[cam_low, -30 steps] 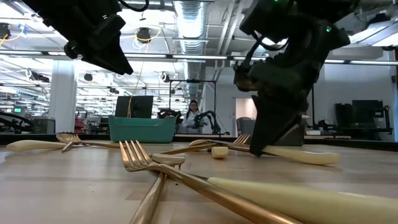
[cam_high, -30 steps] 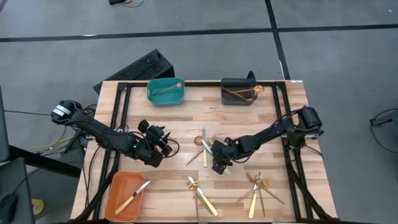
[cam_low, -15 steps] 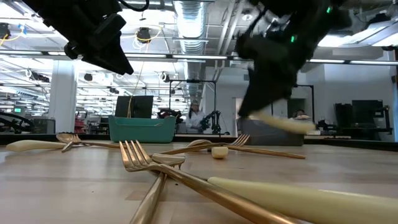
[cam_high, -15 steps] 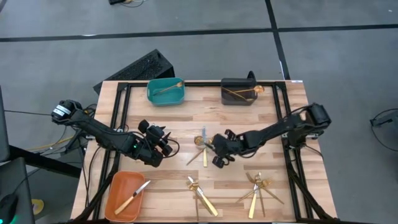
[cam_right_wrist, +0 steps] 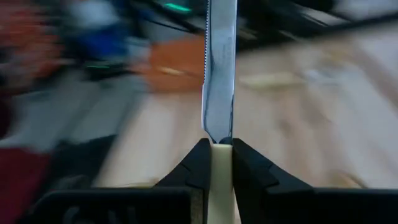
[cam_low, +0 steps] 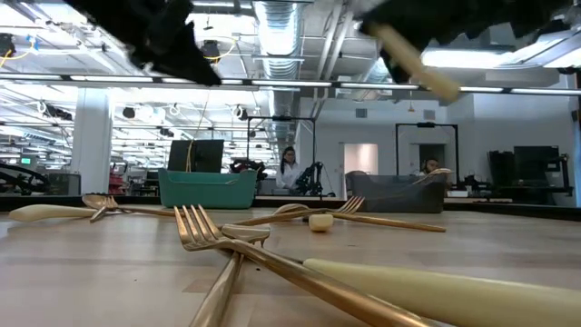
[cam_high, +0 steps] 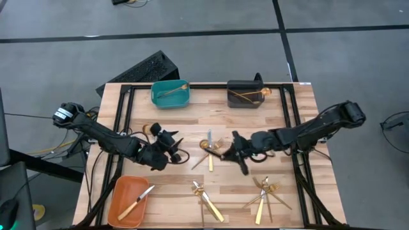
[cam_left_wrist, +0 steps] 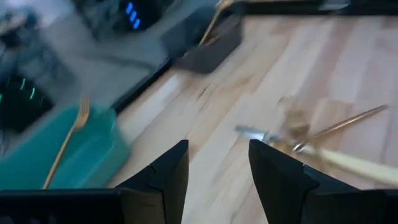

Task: Sort silverware by color (type)
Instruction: Put the yellow table knife into the orange bin

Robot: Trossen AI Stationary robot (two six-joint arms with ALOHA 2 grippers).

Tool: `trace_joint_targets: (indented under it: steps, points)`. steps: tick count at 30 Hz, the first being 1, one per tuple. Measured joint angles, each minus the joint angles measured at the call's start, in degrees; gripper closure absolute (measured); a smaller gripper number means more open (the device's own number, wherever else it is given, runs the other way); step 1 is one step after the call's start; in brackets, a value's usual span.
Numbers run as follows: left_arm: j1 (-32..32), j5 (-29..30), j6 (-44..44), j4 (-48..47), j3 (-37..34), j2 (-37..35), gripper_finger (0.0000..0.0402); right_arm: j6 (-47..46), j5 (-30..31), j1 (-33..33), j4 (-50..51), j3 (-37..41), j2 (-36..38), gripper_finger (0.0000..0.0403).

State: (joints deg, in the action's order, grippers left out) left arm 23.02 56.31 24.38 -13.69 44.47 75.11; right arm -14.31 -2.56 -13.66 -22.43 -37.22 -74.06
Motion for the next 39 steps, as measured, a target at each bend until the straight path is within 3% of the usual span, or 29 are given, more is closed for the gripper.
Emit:
trace_joint_targets:
  steps: [3,5,9,13,17,21,29,35,39]
  points:
    - [-0.80,-6.67,-15.57,15.80,-1.79,0.02,0.0246,3.61,-10.16,-0.23,-9.86,3.36,-0.24,0.0333]
    - [-1.68,-14.29,-25.17,25.73,-2.61,0.02,0.0246,4.11,-14.63,-0.21,-14.65,4.17,-0.83,0.0333]
    - [-3.43,-31.25,-39.35,40.57,-2.69,0.02,0.0246,4.26,-16.74,-0.56,-20.14,5.02,-2.78,0.0333]
    - [-5.71,-44.20,-46.74,47.57,-2.69,0.02,0.0246,4.77,-17.05,-0.54,-23.57,4.97,-5.70,0.0333]
    - [-8.20,-48.33,-47.29,46.94,-2.69,0.02,0.0246,4.80,-17.63,0.41,-28.80,4.88,-9.18,0.0333]
    - [-9.97,-51.40,-46.33,47.62,-2.69,2.71,0.0246,4.63,-23.06,3.49,-32.10,3.42,-11.99,0.0333]
    - [-10.85,-53.90,-46.32,53.47,-0.19,11.62,0.0246,1.71,-33.14,9.98,-32.15,-1.69,-17.23,0.0333]
    - [-10.90,-60.84,-46.27,54.37,0.85,12.68,0.0246,0.22,-39.06,11.70,-32.22,-3.44,-20.34,0.0333]
    - [-10.92,-62.95,-46.25,54.73,0.85,12.60,0.0246,0.23,-39.86,11.68,-32.25,-3.89,-20.94,0.0333]
